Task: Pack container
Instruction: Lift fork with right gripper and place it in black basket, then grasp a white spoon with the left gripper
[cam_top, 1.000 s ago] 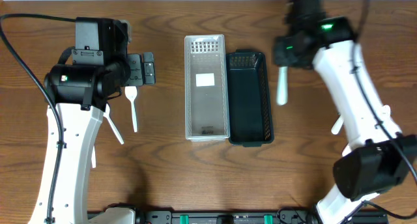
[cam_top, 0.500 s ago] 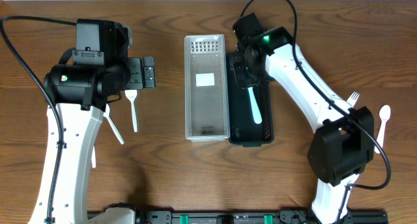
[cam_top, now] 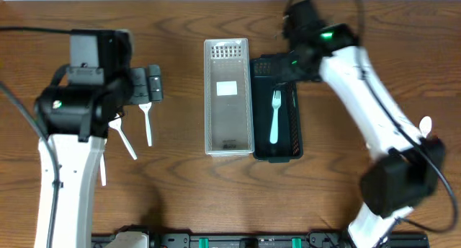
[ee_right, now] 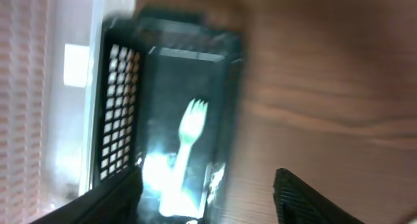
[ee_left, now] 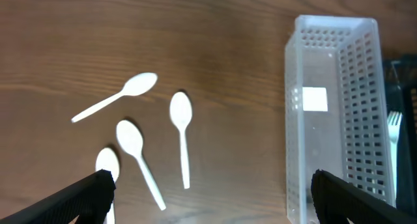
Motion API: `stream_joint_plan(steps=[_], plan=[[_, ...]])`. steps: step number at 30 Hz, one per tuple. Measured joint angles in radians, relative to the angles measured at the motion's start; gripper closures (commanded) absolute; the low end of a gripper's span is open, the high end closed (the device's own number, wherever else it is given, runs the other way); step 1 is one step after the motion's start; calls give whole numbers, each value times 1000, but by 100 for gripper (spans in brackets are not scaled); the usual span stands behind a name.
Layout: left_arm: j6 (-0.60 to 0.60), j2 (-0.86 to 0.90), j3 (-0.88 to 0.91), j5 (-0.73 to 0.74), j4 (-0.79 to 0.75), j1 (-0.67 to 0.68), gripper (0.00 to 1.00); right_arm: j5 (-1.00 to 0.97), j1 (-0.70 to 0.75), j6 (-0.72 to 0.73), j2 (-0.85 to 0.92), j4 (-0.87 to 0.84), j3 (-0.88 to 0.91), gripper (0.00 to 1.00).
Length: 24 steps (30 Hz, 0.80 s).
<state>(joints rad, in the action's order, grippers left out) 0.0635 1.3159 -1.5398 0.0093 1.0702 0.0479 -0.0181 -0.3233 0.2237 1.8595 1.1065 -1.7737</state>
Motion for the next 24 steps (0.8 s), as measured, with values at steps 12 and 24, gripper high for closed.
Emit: stream_joint_plan(steps=[12, 24], plan=[[72, 357, 0, -7, -8, -113, 2, -8, 190, -74, -97, 64, -16, 11], [75, 739, 0, 103, -66, -154, 2, -6, 236, -101, -97, 64, -17, 8]])
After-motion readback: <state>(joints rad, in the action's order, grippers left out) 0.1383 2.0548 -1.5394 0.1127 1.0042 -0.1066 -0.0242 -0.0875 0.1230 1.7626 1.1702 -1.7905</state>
